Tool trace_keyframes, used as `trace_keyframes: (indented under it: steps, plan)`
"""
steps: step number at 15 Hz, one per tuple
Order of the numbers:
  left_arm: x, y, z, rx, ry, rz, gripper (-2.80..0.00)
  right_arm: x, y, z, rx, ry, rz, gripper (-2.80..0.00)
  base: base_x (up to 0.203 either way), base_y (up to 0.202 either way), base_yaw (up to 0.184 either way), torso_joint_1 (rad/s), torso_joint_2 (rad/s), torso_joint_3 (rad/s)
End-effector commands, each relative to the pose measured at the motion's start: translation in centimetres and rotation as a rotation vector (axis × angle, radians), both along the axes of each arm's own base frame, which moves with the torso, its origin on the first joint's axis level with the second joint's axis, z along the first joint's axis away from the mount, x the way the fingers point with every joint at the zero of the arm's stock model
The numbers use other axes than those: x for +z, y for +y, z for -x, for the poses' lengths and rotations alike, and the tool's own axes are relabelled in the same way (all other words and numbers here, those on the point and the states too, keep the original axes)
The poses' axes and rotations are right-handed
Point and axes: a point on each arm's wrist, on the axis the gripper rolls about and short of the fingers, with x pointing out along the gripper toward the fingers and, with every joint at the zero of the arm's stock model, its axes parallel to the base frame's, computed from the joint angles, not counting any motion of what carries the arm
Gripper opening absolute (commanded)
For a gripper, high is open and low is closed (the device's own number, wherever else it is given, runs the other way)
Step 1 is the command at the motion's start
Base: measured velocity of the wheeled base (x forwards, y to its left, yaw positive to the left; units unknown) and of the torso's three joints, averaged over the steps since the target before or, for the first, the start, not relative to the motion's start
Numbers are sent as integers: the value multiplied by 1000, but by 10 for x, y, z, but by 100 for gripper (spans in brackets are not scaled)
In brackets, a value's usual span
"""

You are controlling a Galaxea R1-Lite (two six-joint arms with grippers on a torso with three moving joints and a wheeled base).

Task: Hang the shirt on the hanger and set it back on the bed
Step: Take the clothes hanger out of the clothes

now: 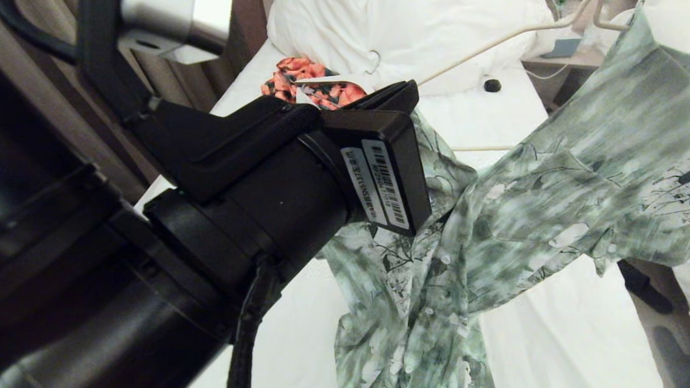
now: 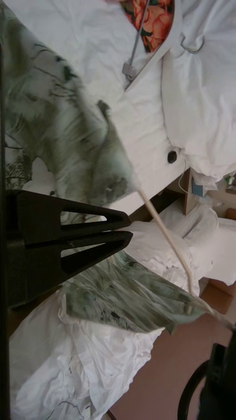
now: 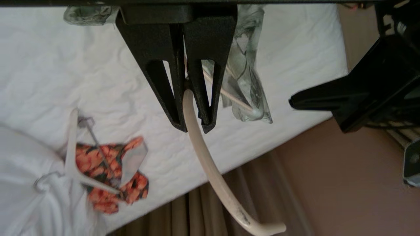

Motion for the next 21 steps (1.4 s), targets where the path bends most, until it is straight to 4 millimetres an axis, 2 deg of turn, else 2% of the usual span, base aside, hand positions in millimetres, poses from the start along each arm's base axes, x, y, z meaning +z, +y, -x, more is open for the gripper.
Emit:
trace_keyframes:
  steps: [1,12,21]
  plan:
    - [-2,-3,-1,4,3,-3,-280,2,0,0,4,-15,-7,-280,0,0,0,168,-520,-358]
    - [-1,-2,-5,17,0,2,-280,3,2,3,27,-42,-21,-280,0,0,0,207,-564,-365]
    - [-3,-5,-7,14,3,-4,-280,3,1,5,29,-18,-45,-280,0,0,0,140,-329,-191]
